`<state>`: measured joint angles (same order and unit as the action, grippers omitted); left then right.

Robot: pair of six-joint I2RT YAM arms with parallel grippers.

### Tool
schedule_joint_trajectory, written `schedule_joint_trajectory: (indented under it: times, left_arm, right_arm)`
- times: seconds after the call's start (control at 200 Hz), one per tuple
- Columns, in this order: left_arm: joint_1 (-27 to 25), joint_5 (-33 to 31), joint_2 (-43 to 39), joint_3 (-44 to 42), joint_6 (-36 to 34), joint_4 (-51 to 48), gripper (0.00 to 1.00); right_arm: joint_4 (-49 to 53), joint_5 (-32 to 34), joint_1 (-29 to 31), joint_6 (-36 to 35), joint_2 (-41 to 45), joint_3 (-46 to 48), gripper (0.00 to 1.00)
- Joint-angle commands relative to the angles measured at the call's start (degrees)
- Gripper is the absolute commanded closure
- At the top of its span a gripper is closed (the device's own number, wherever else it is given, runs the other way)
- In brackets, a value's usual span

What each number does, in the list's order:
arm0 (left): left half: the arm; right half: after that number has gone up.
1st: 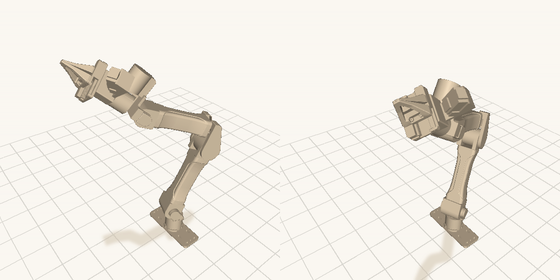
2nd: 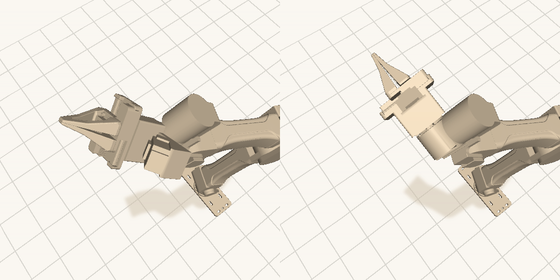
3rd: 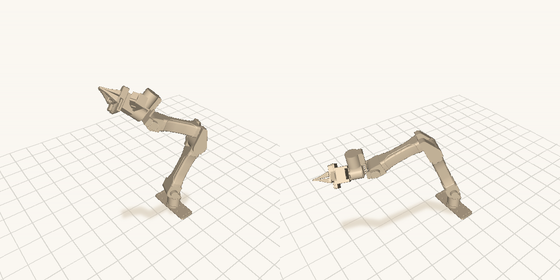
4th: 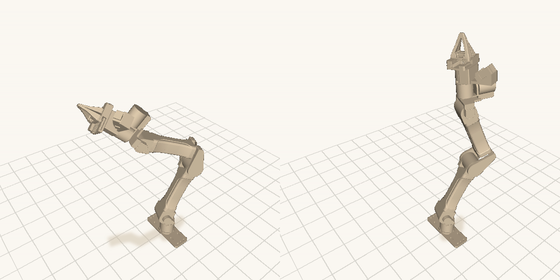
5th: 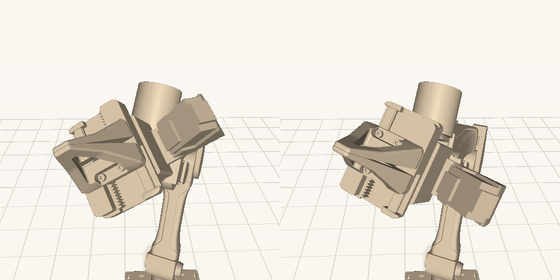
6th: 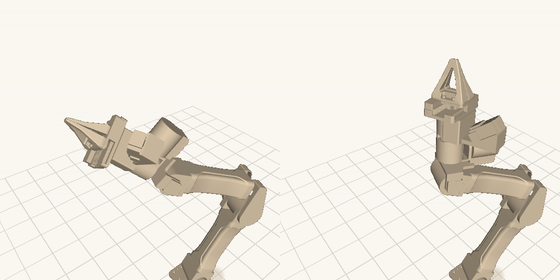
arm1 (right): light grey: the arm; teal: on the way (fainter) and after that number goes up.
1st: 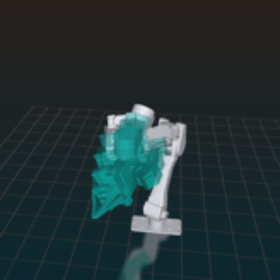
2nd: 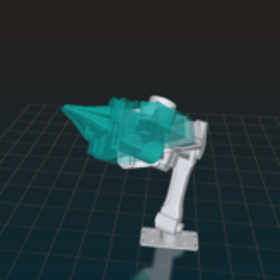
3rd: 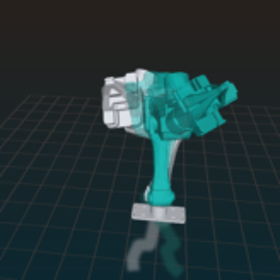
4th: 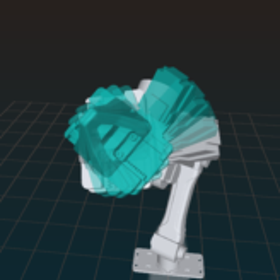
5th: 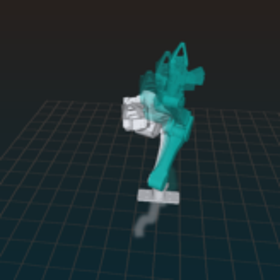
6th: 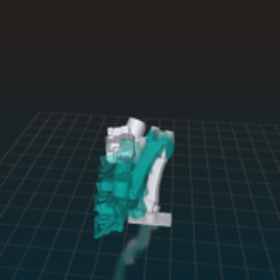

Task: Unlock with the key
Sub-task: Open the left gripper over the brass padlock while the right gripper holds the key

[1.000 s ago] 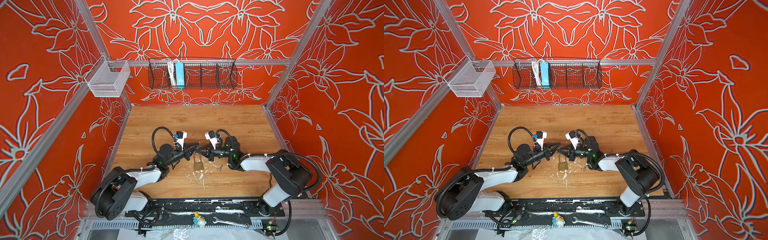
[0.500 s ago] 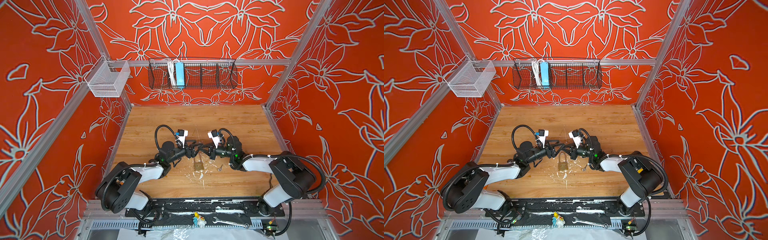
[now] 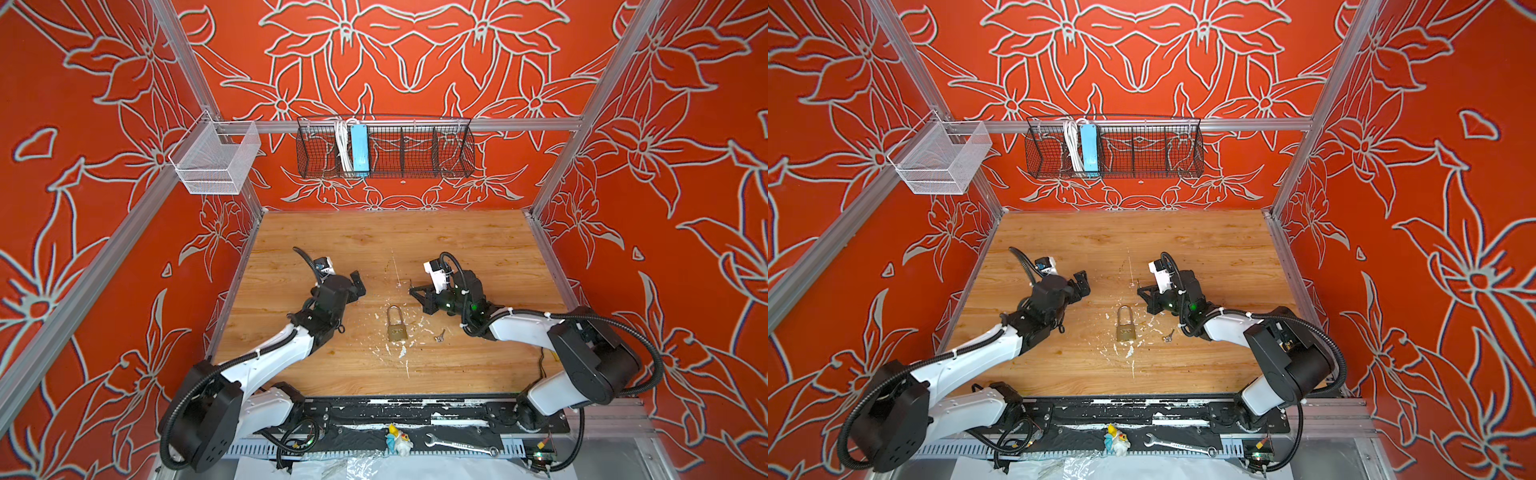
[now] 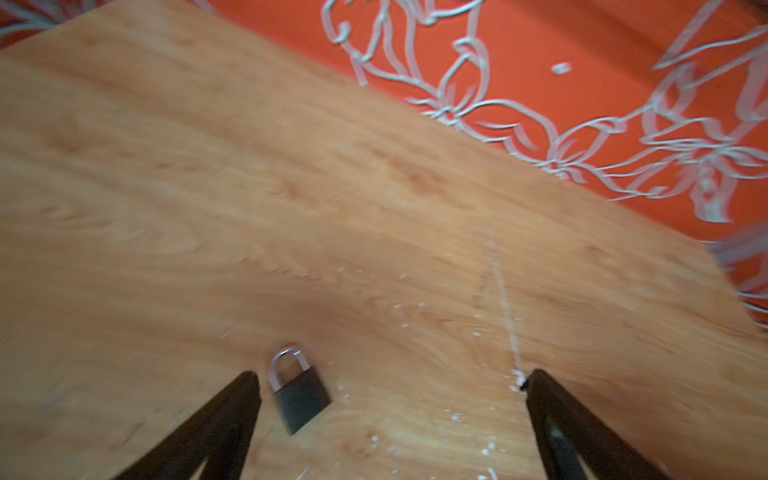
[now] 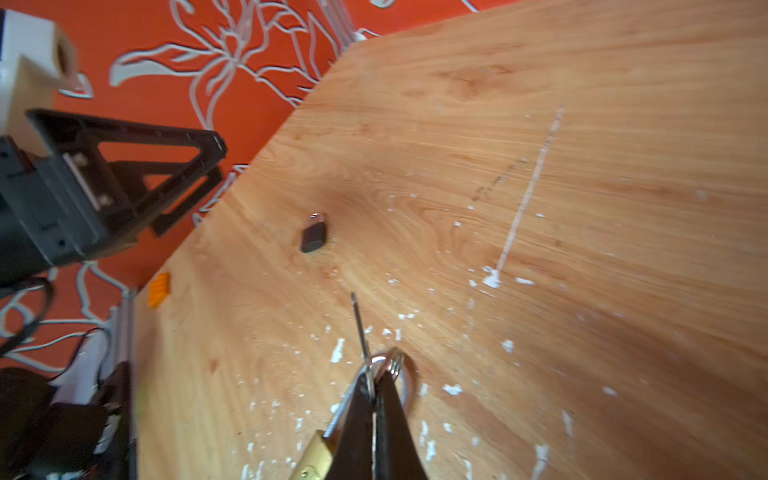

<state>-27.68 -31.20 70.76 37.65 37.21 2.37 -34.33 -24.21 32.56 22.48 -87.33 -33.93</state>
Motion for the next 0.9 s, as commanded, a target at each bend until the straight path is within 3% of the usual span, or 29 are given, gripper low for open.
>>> schedule_joint_trajectory:
  times: [0.0,0.175,0.27,0.415,0.555,0.686,0.791,0.896]
  left_arm:
    - [0.25,-10.97,7.73,10.29,10.54,-24.47,0.02]
    - [0.76,-4.07,25.73,27.77,11.52,-41.18,0.03]
    - [1.2,-2.56,30.8,33.97,11.37,-47.47,0.03]
    - [3.21,4.93,27.24,29.2,11.28,-41.88,0.03]
    - [9.35,16.34,22.36,21.46,15.26,-36.1,0.02]
    - [9.93,17.2,24.08,23.15,16.91,-37.36,0.0]
    - [10.1,16.8,28.14,28.35,19.85,-43.45,0.05]
    - [10.38,16.04,26.63,24.8,23.17,-39.8,0.06]
  right_arm:
    - [3.21,3.78,-0.2,-1.42,1.34,-1.6,1.0]
    - [3.48,2.53,-0.21,-2.2,1.04,-2.19,1.0]
    - [4.58,3.55,-0.21,-3.2,2.35,-1.85,1.0]
    - [4.73,3.69,-0.16,-3.16,4.54,-0.95,1.0]
    - [3.96,2.72,-0.14,-2.31,3.71,-1.14,1.0]
    - [3.39,2.49,-0.16,-1.91,2.74,-1.34,1.0]
    - [3.9,2.45,-0.15,-2.3,3.1,-1.32,1.0]
    - [4.8,3.47,-0.2,-3.53,4.08,-1.28,1.0]
